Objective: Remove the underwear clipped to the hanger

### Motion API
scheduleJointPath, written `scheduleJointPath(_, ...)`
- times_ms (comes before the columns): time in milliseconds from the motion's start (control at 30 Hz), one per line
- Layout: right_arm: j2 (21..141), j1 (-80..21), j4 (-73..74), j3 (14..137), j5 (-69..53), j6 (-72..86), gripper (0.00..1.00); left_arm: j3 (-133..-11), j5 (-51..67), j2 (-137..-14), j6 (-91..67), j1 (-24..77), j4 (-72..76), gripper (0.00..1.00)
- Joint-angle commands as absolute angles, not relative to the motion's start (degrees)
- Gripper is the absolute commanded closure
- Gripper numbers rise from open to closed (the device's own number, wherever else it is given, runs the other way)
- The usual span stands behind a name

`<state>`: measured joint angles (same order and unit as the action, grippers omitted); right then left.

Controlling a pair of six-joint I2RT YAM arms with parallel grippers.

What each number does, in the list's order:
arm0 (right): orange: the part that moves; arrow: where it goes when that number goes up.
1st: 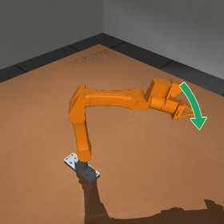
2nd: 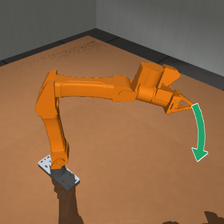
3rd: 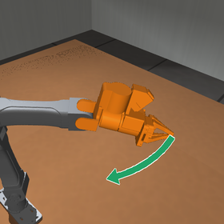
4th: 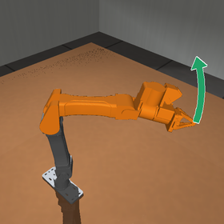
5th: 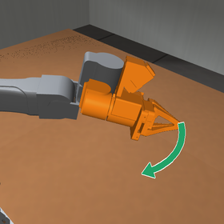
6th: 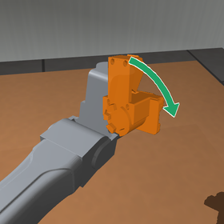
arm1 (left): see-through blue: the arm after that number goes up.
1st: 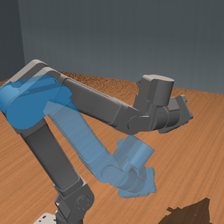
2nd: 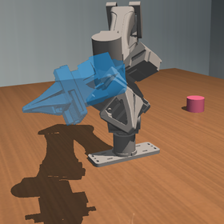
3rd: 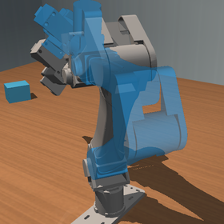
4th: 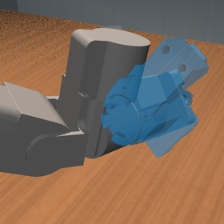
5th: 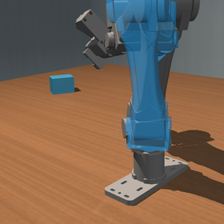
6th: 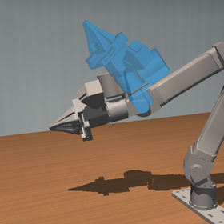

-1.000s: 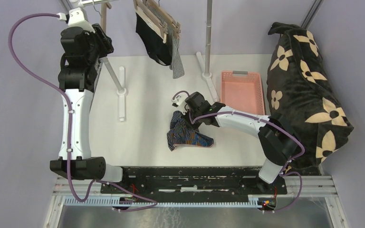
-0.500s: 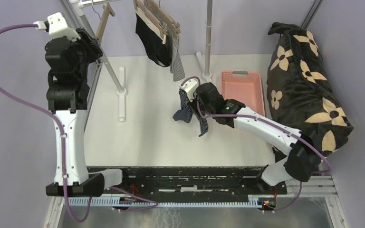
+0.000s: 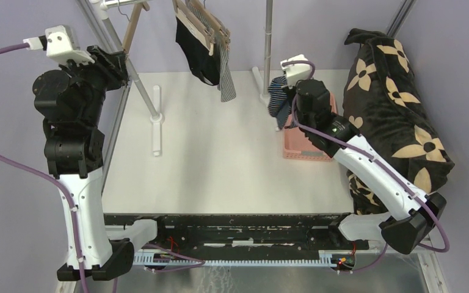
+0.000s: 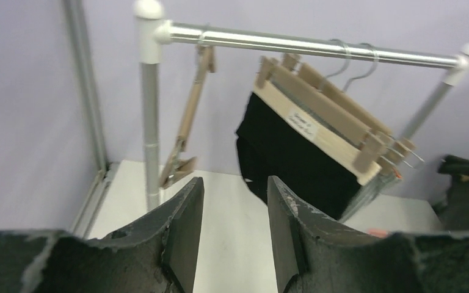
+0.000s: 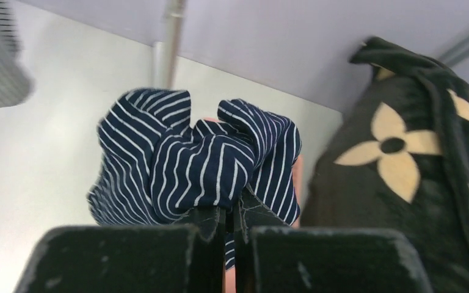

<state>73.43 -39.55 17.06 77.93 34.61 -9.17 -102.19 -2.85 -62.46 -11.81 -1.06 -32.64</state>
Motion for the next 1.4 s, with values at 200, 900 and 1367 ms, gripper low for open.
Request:
scheduleJointPath(200,77.39,-27.42,15.32,78.95,35.45,-6.75,0.99,-110.02,20.00,-73.04,-16.20,0.56,-25.27,0.55)
scheduleJointPath(900,92.22,-17.90,16.34,67.73,24.06,8.68,0.99,-132.53,-2.10,-95.17,-12.61,18.52,-34.26,0.51)
scheduleJointPath(1367,101.94,-15.60,16.00,68.95,22.16,10.53,0.99,-135.00,-11.99,-100.09,-12.54,22.13,-33.00,0.48)
